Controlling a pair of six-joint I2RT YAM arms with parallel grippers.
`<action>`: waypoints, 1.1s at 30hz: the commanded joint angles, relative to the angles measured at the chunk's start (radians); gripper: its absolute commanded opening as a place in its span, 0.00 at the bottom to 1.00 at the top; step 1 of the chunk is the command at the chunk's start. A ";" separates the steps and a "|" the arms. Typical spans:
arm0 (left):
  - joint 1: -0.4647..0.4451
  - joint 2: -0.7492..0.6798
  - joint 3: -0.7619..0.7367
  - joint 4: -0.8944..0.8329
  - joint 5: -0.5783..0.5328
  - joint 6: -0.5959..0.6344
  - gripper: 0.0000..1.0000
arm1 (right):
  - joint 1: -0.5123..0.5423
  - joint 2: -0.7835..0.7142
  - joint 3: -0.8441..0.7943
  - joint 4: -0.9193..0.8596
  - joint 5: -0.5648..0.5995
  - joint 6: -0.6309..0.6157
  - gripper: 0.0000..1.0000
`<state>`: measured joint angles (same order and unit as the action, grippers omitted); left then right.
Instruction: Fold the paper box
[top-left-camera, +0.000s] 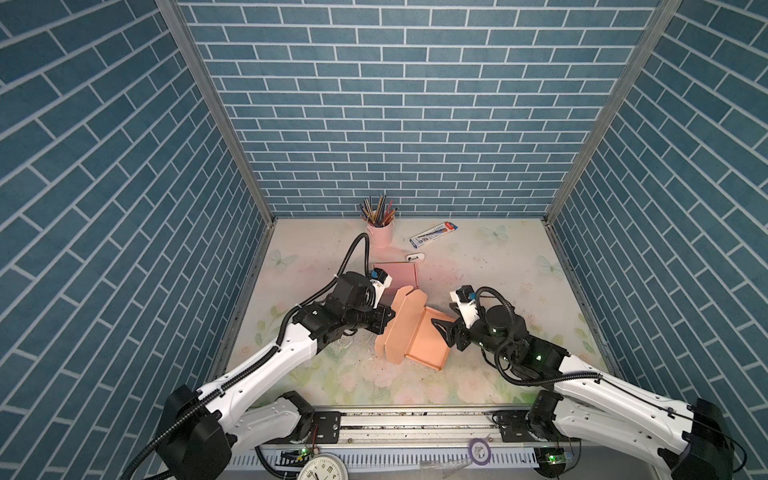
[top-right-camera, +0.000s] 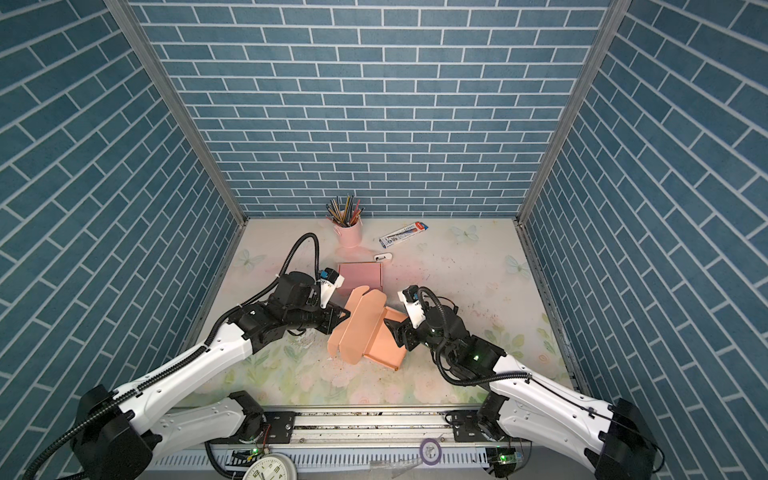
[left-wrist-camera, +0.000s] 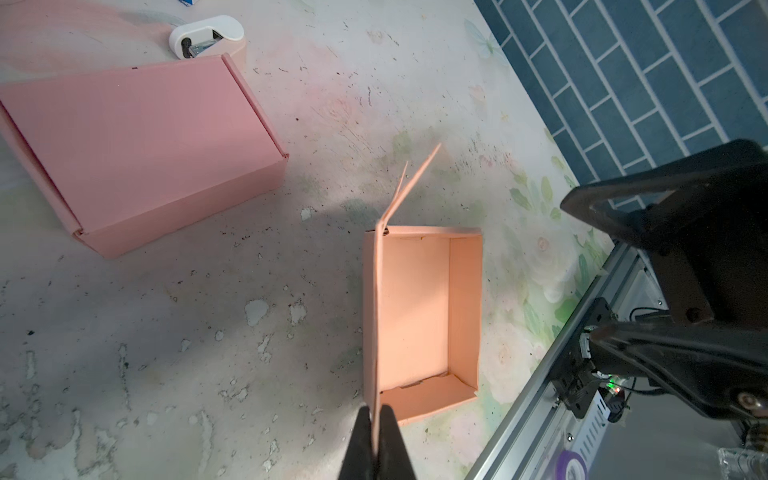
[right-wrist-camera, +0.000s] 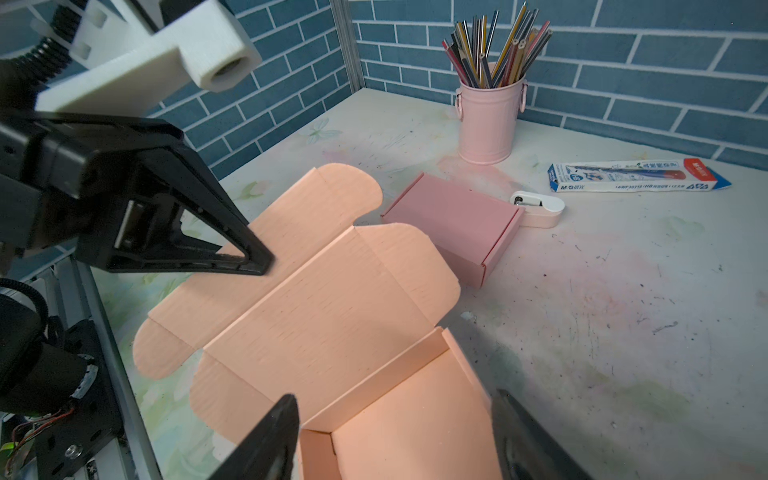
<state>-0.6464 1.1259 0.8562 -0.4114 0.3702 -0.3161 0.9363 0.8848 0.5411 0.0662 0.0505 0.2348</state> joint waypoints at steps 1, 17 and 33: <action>-0.003 0.022 0.074 -0.119 0.008 0.098 0.06 | -0.044 0.028 0.040 0.058 -0.019 -0.056 0.74; -0.022 0.131 0.275 -0.316 -0.038 0.242 0.06 | -0.172 0.150 -0.020 0.339 -0.356 -0.264 0.76; -0.041 0.165 0.302 -0.330 -0.067 0.262 0.07 | -0.279 0.424 0.126 0.296 -0.588 -0.352 0.73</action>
<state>-0.6800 1.2827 1.1294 -0.7238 0.3107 -0.0811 0.6613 1.2888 0.6312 0.3573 -0.4980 -0.0410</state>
